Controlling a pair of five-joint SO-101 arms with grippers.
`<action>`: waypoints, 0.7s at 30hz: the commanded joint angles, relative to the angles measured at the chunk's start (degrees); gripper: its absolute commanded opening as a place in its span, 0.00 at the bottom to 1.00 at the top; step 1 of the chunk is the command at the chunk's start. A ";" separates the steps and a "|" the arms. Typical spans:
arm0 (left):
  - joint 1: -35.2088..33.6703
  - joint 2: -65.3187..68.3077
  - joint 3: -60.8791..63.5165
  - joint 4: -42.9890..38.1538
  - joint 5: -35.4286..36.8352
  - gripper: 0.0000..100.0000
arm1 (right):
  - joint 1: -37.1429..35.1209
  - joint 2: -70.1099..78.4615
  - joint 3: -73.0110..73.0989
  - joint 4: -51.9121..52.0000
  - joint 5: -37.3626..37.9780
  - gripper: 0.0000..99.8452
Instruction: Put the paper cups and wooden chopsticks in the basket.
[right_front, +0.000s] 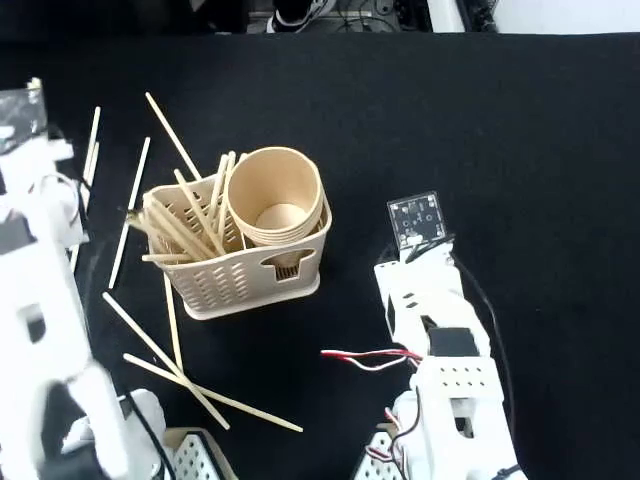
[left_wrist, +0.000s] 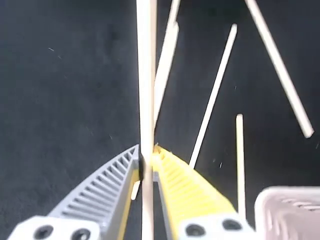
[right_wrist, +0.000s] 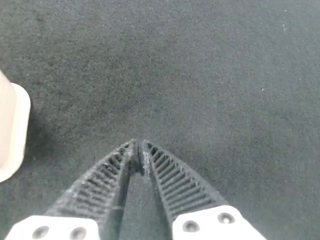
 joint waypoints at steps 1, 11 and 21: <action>2.24 -16.26 5.93 -3.08 3.60 0.03 | 0.35 0.22 -0.48 0.18 0.53 0.01; 14.55 -55.91 13.14 -6.77 11.96 0.03 | 0.35 0.22 -0.48 0.18 0.53 0.01; 28.79 -67.16 15.69 -17.67 21.80 0.03 | 0.35 0.22 -0.48 0.18 0.53 0.01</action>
